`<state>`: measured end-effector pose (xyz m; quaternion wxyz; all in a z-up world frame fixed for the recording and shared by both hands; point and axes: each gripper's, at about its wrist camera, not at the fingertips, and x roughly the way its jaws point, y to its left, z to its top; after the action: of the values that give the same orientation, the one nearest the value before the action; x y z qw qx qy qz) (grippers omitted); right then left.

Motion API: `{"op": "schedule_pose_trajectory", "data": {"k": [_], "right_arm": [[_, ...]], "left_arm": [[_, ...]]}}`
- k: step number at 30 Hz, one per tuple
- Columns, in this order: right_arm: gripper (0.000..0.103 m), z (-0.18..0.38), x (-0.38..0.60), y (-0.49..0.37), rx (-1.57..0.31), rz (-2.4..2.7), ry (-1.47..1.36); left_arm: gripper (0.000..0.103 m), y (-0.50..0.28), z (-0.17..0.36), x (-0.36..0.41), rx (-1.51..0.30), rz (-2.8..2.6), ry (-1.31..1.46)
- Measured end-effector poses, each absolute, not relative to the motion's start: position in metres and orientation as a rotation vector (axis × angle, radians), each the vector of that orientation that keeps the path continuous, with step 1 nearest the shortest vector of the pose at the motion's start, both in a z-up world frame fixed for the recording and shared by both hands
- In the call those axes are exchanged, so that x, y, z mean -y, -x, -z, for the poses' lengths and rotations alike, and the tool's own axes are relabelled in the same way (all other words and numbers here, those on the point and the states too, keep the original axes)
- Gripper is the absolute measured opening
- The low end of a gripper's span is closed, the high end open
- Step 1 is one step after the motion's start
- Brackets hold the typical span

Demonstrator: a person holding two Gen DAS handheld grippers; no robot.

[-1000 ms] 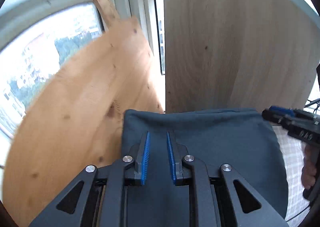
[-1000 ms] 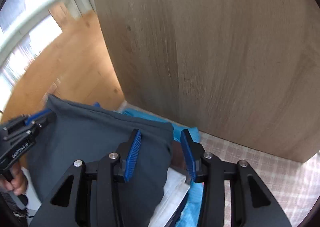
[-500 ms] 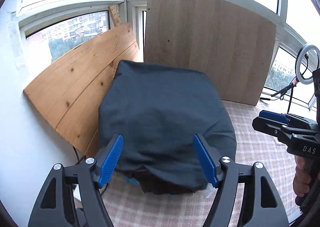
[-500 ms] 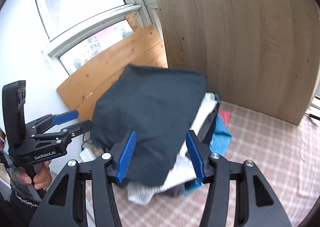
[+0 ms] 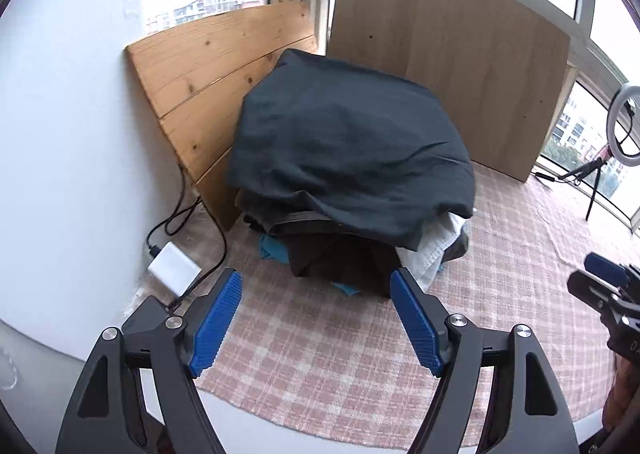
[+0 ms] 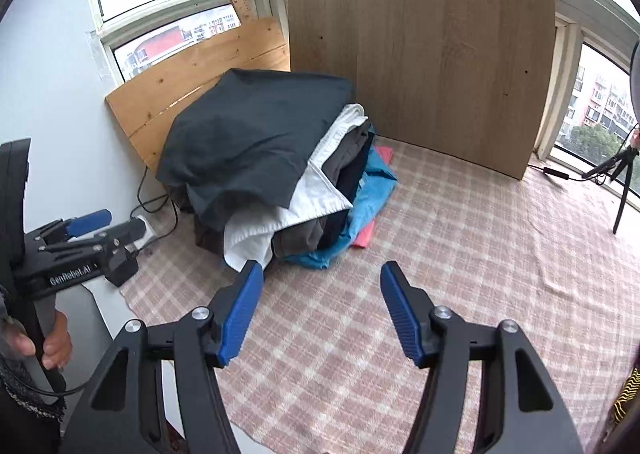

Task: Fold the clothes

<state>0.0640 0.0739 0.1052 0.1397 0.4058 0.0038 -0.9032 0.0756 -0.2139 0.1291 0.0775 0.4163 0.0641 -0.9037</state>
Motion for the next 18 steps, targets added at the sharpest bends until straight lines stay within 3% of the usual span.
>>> {"op": "schedule_pose_trajectory", "data": {"k": [7,18], "right_arm": [[0.061,-0.092,-0.084,-0.094,0.077,2.614,-1.189],[0.062,-0.089,-0.081,-0.107,0.025,2.608,-1.215]], "left_arm": [[0.075,-0.110,-0.126,0.222,-0.200,2.637,-1.204],[0.075,-0.143,-0.130,0.218,-0.257,2.647,-1.184]]}}
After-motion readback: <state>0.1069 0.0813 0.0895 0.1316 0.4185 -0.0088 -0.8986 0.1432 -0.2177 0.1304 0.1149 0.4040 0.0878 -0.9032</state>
